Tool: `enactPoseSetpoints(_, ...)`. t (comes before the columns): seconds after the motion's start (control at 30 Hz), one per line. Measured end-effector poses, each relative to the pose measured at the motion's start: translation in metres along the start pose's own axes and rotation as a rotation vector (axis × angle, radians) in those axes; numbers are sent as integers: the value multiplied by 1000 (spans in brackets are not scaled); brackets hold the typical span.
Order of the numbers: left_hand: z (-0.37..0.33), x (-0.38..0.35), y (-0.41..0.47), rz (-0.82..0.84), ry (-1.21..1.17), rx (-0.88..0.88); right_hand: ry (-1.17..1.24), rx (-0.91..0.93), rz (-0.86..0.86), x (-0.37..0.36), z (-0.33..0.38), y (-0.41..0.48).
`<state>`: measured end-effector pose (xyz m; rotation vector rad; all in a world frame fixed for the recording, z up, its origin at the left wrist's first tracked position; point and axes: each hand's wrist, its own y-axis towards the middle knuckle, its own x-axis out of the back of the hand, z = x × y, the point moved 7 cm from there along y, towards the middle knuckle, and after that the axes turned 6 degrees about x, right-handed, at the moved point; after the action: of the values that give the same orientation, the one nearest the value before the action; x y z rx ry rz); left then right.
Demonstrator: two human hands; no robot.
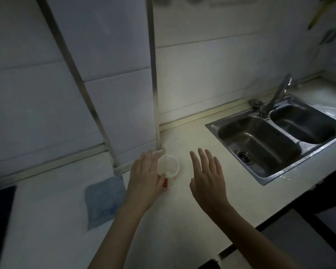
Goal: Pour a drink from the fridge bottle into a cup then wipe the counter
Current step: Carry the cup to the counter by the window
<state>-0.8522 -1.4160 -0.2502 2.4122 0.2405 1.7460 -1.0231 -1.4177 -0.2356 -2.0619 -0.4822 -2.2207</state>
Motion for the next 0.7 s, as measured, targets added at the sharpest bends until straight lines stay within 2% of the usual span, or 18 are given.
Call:
enactPoseSetpoints(0.27, 15, -63, 21, 170, -163, 181, 43, 151, 66, -64, -5, 27)
enactPoseSetpoints(0.47, 21, -86, 22, 99, -233, 271, -4, 192, 37, -87, -19, 33)
enactPoseSetpoints(0.7, 22, -101, 23, 95, -522, 410, -5, 195, 78, -106, -33, 32)
